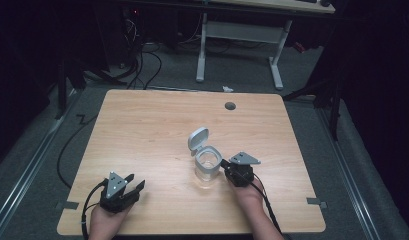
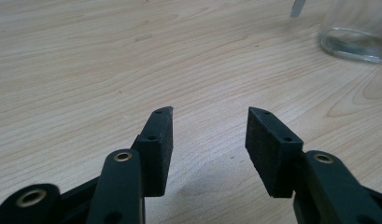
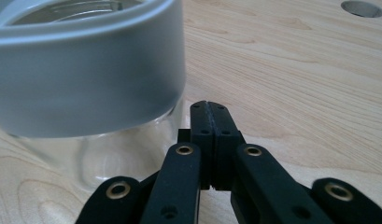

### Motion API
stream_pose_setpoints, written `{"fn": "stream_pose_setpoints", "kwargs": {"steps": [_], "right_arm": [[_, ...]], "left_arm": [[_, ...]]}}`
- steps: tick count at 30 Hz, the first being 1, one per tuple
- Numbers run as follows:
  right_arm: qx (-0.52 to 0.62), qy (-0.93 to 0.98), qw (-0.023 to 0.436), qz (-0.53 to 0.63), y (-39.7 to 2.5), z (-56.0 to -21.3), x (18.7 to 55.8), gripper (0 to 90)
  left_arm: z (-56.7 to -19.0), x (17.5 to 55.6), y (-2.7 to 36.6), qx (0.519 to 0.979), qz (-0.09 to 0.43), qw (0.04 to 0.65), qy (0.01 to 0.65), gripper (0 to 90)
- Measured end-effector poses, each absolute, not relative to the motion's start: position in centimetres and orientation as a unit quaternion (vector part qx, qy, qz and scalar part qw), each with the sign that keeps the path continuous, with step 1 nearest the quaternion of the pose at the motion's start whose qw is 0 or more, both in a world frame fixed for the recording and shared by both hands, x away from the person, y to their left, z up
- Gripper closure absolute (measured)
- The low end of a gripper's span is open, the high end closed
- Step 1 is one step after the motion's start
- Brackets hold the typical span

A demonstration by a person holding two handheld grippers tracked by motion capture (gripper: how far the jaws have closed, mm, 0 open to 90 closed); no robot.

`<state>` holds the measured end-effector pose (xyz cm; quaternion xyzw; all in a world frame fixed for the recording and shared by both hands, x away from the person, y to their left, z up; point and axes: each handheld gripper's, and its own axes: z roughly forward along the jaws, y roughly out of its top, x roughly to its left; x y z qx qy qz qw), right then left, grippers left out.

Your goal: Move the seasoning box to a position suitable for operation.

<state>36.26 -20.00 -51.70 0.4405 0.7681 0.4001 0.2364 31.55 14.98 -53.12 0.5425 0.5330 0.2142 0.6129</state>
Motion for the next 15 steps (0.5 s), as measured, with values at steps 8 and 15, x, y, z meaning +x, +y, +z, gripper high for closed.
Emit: {"fn": "stream_pose_setpoints", "kwargs": {"steps": [8,15], "right_arm": [[0.43,0.772,0.231,0.407,-19.6,-51.7,34.9,90.0],[0.418,0.776,0.223,0.416,-18.8,-51.8,33.5,90.0]], "left_arm": [[-53.1,31.5,14.6,0.546,0.218,0.613,0.527,52.0],[-53.1,31.4,14.6,0.544,0.226,0.616,0.523,52.8]]}}
